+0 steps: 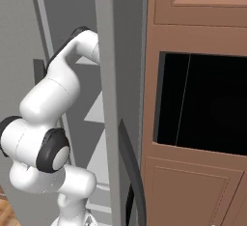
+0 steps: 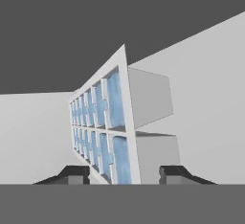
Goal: Open the freezer door, pick up the ice cube tray from the freezer, and place it on the dining counter.
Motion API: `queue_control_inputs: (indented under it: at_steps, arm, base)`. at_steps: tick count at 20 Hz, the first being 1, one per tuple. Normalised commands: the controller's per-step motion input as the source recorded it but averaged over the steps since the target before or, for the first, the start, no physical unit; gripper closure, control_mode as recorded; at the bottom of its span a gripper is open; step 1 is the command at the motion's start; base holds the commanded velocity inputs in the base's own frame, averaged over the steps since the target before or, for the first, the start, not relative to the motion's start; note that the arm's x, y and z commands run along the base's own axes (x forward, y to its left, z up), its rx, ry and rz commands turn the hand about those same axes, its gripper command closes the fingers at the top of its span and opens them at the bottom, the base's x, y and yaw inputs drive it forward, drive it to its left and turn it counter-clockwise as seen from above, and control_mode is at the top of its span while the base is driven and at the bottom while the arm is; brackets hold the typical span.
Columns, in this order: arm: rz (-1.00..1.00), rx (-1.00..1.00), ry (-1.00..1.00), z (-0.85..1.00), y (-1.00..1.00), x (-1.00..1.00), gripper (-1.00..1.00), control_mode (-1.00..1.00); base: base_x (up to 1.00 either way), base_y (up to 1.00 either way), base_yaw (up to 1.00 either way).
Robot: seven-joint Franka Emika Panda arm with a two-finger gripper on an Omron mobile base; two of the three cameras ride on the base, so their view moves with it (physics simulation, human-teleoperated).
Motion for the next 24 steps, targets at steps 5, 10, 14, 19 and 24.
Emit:
queue_control_inputs:
  at_steps: [5,10,14,19,24]
  arm:
    - [0.0,0.0,0.0,0.0,0.0,0.0,1.0,-1.0]
    - [0.0,0.0,0.0,0.0,0.0,0.0,1.0,-1.0]
    - [0.0,0.0,0.0,0.0,0.0,0.0,1.0,-1.0]
    - [0.0,0.0,0.0,0.0,0.0,0.0,1.0,-1.0]
    - [0.0,0.0,0.0,0.01,0.0,-0.1,1.0,-1.0]
  base:
    - [0.0,0.0,0.0]
    - [0.0,0.0,0.0]
    - [0.0,0.0,0.0]
    - [0.0,0.0,0.0]
    - [0.0,0.0,0.0]
